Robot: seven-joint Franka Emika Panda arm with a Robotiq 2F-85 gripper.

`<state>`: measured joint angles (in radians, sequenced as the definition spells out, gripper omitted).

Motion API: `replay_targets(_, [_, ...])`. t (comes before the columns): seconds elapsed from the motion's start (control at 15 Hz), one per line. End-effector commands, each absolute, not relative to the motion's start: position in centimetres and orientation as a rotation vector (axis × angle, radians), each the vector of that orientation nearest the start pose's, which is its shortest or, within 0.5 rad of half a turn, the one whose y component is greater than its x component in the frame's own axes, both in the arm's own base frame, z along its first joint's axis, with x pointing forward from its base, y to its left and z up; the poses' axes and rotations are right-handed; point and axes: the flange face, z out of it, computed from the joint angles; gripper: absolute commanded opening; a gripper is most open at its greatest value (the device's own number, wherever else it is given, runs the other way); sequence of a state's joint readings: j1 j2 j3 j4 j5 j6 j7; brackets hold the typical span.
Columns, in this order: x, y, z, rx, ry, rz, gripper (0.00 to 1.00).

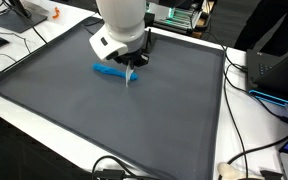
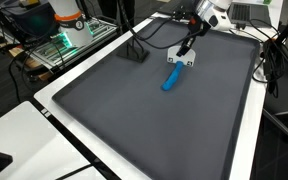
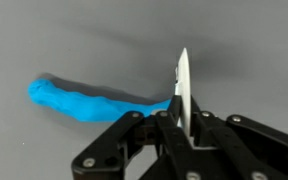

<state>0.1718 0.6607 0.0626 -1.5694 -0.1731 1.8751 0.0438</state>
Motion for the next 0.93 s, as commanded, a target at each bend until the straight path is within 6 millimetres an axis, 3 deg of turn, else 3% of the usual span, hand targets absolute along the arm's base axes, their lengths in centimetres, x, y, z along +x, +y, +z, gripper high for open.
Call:
replay_targets(0.0, [63.4,13.2,20.4,-3.193,-0.457,0.729,0.02])
replay_targets(0.53, [62.6,12.9,22.7,-3.179,-0.516,0.830,0.02])
replay_targets(0.87, [63.1,12.8,24.4,-3.210,-0.488,0.744,0.02])
